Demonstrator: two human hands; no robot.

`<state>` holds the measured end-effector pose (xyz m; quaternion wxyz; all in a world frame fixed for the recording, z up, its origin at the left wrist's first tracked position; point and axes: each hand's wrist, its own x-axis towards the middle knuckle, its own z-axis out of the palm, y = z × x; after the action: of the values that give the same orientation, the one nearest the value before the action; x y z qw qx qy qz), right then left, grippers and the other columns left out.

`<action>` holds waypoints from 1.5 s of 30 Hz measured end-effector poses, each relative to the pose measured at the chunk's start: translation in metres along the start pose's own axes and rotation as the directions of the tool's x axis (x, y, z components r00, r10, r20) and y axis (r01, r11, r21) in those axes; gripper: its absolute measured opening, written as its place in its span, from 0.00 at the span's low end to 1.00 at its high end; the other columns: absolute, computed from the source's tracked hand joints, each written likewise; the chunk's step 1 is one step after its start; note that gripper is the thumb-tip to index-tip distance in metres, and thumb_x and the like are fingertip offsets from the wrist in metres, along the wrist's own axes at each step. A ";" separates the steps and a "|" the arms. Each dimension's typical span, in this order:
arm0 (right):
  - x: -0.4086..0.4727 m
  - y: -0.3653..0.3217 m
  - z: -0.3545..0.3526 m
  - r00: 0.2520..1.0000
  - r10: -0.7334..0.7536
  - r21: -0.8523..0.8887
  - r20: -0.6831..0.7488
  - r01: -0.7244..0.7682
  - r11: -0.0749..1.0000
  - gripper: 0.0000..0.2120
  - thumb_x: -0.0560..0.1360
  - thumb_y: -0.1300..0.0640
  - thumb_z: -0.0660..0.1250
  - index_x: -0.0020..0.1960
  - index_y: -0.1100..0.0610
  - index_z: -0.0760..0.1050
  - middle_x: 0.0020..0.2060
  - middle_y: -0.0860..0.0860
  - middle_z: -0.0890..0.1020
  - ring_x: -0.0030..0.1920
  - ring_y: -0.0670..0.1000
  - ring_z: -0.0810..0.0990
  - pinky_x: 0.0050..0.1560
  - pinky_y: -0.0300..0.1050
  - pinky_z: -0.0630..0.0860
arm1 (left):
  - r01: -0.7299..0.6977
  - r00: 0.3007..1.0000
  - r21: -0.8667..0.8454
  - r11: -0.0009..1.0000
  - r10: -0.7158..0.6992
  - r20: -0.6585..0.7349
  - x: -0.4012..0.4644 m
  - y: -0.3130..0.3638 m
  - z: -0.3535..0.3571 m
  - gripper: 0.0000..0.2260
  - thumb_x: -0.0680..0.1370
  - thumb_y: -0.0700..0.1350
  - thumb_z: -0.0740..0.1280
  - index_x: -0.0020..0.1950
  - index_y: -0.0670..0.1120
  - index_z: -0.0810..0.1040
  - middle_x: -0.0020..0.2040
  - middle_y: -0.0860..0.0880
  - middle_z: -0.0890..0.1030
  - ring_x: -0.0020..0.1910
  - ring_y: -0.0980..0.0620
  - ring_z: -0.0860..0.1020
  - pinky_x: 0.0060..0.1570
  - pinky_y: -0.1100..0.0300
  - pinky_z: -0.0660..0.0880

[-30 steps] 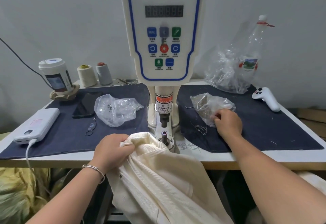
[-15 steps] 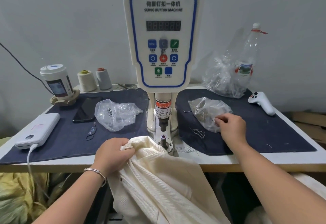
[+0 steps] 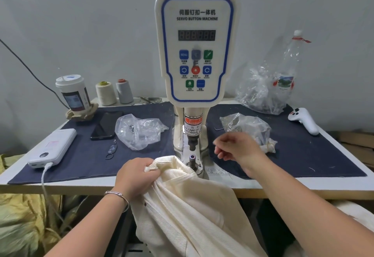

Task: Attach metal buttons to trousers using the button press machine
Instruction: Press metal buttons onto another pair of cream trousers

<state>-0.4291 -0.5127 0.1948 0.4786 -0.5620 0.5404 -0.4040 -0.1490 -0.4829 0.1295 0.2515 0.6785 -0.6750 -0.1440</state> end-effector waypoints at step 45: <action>-0.010 -0.031 0.032 0.930 0.307 0.368 0.202 -0.362 0.856 0.07 0.73 0.71 0.65 0.48 0.63 0.77 0.40 0.62 0.85 0.26 0.47 0.78 0.26 0.35 0.71 | 0.017 0.999 0.025 1.000 -0.016 -0.033 -0.001 0.001 0.002 0.18 0.66 0.58 0.58 0.33 0.42 0.69 0.29 0.47 0.74 0.31 0.50 0.68 0.32 0.56 0.64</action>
<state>-0.3917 -0.5004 0.2186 0.6815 -0.3760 0.5023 -0.3767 -0.1507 -0.4821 0.1285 0.2529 0.6894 -0.6668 -0.1265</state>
